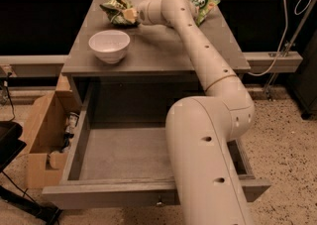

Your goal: Place green jalapeno chip bag into top drawer

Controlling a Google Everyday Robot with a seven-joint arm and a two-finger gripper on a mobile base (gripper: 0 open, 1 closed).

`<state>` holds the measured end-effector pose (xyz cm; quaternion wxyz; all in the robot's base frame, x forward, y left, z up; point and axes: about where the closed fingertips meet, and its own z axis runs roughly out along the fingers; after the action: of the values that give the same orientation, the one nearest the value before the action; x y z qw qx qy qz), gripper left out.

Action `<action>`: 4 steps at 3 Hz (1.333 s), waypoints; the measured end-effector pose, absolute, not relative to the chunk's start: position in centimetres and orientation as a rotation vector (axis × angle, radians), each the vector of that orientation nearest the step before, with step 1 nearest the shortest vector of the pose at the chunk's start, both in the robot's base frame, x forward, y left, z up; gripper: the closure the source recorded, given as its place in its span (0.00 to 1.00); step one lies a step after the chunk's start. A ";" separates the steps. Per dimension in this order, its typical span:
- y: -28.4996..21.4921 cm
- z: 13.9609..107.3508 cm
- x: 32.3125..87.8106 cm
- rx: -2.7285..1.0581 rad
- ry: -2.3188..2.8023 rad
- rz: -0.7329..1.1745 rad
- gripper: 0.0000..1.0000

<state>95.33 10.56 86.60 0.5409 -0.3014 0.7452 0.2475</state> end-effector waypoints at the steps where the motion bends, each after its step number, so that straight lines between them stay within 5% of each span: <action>1: 11.2 88.1 94.4 -0.779 1.791 0.550 1.00; 4: 8.5 104.1 87.6 -0.886 1.899 0.148 1.00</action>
Offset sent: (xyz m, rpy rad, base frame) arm -0.0425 0.0143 0.1630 -0.3931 -0.0508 0.0499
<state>87.59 8.50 104.11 0.4971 -0.3659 0.7844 0.0610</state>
